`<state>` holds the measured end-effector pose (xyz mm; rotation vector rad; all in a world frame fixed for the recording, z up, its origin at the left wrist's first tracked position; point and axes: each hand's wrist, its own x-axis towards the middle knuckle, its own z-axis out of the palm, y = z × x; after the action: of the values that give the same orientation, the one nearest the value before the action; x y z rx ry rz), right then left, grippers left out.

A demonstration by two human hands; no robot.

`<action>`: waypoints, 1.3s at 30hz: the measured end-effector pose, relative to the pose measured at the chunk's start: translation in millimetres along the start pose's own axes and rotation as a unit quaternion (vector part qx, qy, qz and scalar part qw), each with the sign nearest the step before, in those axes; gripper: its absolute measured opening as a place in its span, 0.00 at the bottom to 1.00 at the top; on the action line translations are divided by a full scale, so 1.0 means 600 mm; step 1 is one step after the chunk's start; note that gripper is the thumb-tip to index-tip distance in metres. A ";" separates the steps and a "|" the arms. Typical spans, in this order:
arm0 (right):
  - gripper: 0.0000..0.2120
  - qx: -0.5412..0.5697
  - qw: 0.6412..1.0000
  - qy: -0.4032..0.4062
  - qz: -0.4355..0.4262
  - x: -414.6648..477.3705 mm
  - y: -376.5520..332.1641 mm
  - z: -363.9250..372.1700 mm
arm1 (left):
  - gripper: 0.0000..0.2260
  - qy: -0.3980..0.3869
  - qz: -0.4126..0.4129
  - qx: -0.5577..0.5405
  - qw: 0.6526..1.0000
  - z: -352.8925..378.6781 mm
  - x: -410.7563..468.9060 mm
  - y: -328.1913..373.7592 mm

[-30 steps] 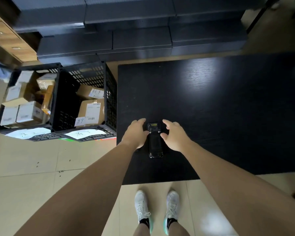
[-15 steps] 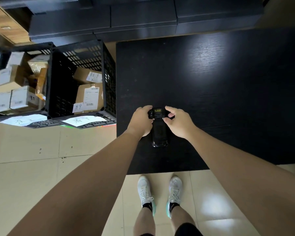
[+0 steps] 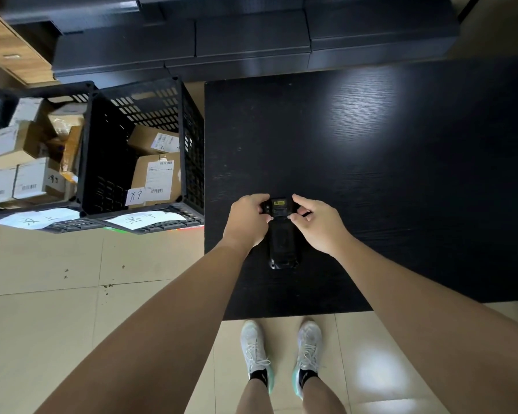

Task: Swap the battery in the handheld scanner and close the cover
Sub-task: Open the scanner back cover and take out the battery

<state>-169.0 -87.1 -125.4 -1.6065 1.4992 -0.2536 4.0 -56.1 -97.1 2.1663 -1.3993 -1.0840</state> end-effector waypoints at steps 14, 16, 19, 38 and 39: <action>0.19 0.089 0.995 0.032 0.000 0.012 0.002 -0.001 | 0.17 0.002 -0.001 -0.008 1.000 -0.009 0.010 0.008; 0.19 0.102 0.994 0.037 0.004 0.011 0.002 -0.001 | 0.16 0.005 -0.003 -0.006 1.000 -0.008 0.010 0.010; 0.19 0.112 0.993 0.038 0.008 0.011 0.002 0.002 | 0.14 0.008 -0.007 0.000 1.000 -0.008 0.010 0.012; 0.22 0.055 0.998 0.016 -0.002 -0.001 -0.005 -0.001 | 0.23 0.004 -0.030 -0.059 0.998 0.005 -0.005 -0.002; 0.21 0.060 0.998 0.014 -0.003 -0.008 -0.007 -0.003 | 0.23 0.008 -0.028 -0.058 0.998 0.008 -0.011 -0.003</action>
<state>-168.3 -84.4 -119.4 -1.5190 1.4724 -0.3637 0.0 -48.8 -98.5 2.1388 -1.2430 -1.1356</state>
